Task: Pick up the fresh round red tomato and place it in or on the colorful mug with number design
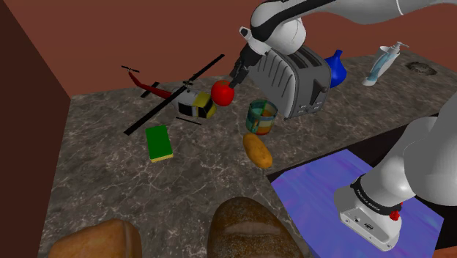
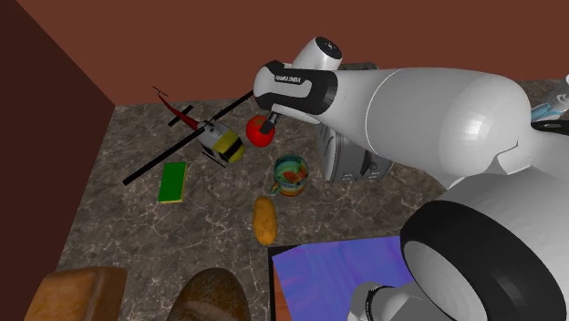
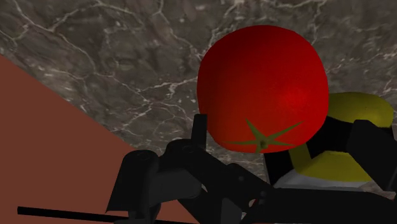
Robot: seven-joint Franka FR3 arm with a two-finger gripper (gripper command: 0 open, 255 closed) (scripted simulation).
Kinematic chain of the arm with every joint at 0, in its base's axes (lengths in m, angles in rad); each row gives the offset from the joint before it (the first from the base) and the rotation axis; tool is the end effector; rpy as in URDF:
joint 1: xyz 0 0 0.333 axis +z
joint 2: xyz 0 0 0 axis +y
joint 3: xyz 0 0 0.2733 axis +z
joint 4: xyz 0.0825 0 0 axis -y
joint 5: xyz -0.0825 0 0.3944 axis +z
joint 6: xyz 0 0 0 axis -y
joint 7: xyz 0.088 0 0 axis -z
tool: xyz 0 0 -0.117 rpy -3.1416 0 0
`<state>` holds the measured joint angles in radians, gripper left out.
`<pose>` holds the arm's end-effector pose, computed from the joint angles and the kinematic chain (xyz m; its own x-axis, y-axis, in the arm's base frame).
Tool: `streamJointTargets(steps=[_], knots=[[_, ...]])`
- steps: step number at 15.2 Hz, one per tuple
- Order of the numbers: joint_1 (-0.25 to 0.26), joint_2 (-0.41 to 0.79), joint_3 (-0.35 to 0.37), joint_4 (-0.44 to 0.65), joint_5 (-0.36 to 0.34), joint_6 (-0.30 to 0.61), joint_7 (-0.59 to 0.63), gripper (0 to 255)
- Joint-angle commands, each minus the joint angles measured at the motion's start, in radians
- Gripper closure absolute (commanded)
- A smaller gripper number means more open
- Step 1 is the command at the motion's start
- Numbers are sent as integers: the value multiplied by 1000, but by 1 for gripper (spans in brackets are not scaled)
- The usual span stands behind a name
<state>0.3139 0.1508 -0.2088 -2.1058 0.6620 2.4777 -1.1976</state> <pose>0.5885 0.0645 0.3123 0.6130 0.6420 0.4606 0.7443 -0.6648 -0.0639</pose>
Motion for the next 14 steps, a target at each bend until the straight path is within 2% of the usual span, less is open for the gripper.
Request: streamJointTargets(steps=[1,2,11,14], knots=[[0,0,0,0,0,0,0,0],[0,0,0,0,0,0,0,255],[0,0,0,0,0,0,0,255],[2,-23,-6,11,-30,-27,31,255]])
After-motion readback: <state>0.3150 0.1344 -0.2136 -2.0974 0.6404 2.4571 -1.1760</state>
